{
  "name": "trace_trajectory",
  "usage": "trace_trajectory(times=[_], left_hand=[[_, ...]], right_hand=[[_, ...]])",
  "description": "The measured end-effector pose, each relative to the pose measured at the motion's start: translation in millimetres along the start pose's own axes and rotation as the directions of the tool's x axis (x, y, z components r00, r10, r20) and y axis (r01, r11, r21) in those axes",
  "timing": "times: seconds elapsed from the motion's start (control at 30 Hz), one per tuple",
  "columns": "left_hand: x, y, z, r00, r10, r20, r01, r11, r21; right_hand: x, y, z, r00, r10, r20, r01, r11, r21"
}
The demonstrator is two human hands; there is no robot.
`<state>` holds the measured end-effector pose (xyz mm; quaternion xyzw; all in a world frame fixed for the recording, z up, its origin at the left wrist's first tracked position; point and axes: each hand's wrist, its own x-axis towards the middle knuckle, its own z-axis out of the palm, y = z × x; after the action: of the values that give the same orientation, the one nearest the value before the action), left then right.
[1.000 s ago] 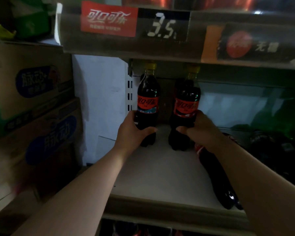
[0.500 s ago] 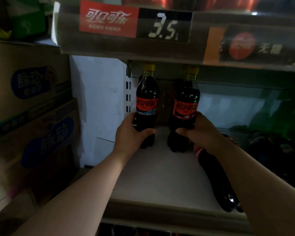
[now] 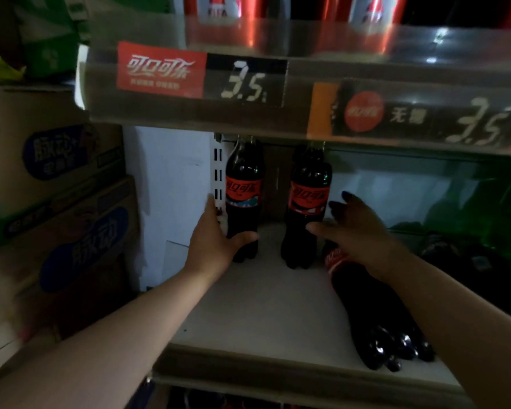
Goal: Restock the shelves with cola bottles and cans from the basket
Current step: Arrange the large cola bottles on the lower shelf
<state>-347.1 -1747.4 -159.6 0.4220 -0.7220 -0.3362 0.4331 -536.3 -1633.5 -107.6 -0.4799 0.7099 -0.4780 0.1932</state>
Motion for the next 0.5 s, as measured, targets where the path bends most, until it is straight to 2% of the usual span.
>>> trace_trajectory(times=[0.03, 0.1, 0.13, 0.2, 0.33, 0.5], left_hand=[[-6, 6, -3, 0.999, -0.014, -0.043, 0.014, 1.000, 0.020], [-24, 21, -8, 0.992, 0.050, -0.114, -0.045, 0.998, 0.051], [-34, 29, -8, 0.989, 0.104, -0.108, -0.098, 0.994, 0.054], [-55, 45, -1, 0.992, 0.126, 0.006, -0.127, 0.992, 0.028], [-82, 63, 39, 0.953, -0.060, 0.297, 0.082, 0.995, -0.062], [-83, 70, 94, 0.870, -0.250, 0.426, 0.326, 0.938, -0.115]], right_hand=[[-10, -2, -12, 0.999, 0.007, -0.042, -0.004, 0.998, 0.062], [-31, 1, -39, 0.995, 0.004, -0.105, 0.010, 0.991, 0.137], [-41, 4, -50, 0.992, 0.007, -0.129, 0.010, 0.991, 0.136], [-59, 12, -69, 0.987, 0.040, -0.154, -0.021, 0.992, 0.126], [-77, 21, -89, 0.991, 0.081, -0.103, -0.073, 0.994, 0.081], [-70, 31, -88, 0.983, 0.149, -0.111, -0.154, 0.987, -0.040]])
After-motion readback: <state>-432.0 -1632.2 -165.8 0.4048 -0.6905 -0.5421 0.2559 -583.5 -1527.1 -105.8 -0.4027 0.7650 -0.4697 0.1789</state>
